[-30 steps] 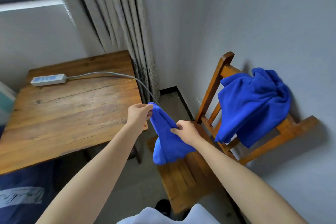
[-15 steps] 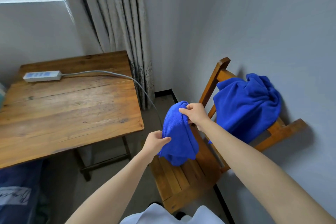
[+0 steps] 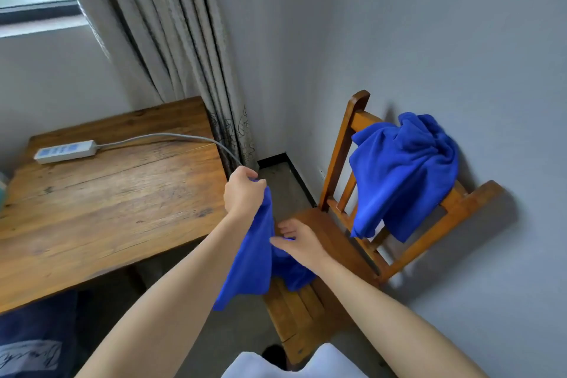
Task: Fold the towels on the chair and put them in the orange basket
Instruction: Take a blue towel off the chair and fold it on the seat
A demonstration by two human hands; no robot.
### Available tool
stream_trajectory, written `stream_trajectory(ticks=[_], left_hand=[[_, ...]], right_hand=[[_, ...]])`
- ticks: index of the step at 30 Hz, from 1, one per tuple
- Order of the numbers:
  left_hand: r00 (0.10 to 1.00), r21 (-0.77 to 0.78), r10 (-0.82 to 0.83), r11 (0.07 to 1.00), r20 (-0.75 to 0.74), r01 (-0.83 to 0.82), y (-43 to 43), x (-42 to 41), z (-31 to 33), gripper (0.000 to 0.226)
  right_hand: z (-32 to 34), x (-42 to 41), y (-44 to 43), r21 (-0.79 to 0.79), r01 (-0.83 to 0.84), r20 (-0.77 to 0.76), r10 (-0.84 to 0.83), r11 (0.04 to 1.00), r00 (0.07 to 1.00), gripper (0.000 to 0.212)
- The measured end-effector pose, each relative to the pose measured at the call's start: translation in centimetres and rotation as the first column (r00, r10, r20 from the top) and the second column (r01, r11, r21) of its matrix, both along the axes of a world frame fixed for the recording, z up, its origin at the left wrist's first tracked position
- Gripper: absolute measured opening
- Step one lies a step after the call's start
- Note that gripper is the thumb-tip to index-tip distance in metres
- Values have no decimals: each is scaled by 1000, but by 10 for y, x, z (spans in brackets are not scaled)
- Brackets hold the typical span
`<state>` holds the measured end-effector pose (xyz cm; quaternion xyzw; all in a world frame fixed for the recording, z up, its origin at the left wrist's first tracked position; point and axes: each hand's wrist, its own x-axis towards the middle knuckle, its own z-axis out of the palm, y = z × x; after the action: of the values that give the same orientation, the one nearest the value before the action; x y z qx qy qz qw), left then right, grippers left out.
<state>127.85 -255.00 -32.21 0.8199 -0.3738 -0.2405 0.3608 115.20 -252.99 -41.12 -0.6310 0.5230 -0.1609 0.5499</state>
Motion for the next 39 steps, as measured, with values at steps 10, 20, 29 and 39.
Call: stream_trajectory(ticks=[10,20,29,39], left_hand=[[529,188,208,978,-823,-92,-8,33,27,21],[245,127,209,942,-947,-311,2,50,48,5],[201,102,201,903,-959,-418,6,54,53,5],[60,145,201,855,-978,-497,22,68,48,24]], right_hand=[[-3,35,4,-351,84,-169,-151,933,974,65],[7,46,-13,-664,94,-89,-203,742,975,50],[22,83,-7,-827,136,-37,-294,546,955,52],[34,87,-6,-631,-101,-137,18,770,990,66]])
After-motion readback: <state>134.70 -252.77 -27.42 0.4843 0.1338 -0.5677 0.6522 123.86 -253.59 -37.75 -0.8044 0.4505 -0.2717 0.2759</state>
